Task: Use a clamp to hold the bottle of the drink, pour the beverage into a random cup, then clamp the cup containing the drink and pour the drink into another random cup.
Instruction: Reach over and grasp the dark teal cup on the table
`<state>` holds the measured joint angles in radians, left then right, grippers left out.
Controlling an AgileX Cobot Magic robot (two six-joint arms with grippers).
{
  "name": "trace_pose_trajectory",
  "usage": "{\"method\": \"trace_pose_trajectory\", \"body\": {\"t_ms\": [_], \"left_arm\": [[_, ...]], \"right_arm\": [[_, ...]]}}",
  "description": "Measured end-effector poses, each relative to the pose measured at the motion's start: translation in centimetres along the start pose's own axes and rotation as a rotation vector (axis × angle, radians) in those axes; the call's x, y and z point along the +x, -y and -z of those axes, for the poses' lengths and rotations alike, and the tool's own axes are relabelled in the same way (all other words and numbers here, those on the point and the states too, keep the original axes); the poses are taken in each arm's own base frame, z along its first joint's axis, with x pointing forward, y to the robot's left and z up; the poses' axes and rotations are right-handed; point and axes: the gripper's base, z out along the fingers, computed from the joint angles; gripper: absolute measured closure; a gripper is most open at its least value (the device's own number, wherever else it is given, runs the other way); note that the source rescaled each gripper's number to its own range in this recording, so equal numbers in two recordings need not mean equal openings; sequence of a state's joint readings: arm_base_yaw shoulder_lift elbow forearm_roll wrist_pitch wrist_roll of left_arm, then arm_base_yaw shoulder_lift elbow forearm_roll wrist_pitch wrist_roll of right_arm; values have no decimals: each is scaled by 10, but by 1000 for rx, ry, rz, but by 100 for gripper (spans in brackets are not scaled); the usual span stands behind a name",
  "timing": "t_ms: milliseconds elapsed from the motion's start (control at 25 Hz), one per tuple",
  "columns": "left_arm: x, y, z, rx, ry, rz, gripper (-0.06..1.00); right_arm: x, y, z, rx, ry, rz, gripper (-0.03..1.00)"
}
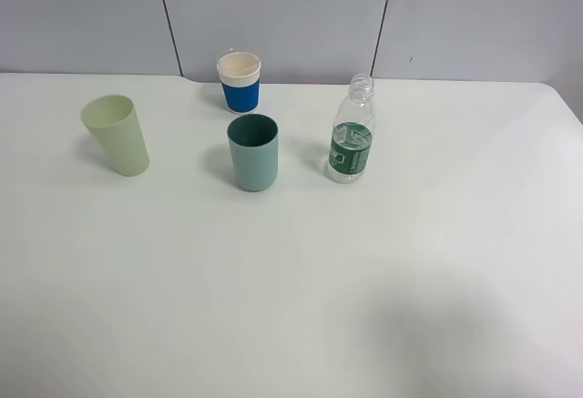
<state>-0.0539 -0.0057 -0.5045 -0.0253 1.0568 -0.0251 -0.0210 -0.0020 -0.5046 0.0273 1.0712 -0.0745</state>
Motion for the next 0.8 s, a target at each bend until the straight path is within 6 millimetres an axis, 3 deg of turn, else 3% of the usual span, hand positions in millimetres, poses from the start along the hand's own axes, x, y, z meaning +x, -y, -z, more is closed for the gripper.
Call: {"method": "trace_pose_trajectory", "body": {"t_ms": [800], "left_arm": [[0,0,0,0,0,0,-6]], "right_arm": [[0,0,0,0,0,0,15]]}}
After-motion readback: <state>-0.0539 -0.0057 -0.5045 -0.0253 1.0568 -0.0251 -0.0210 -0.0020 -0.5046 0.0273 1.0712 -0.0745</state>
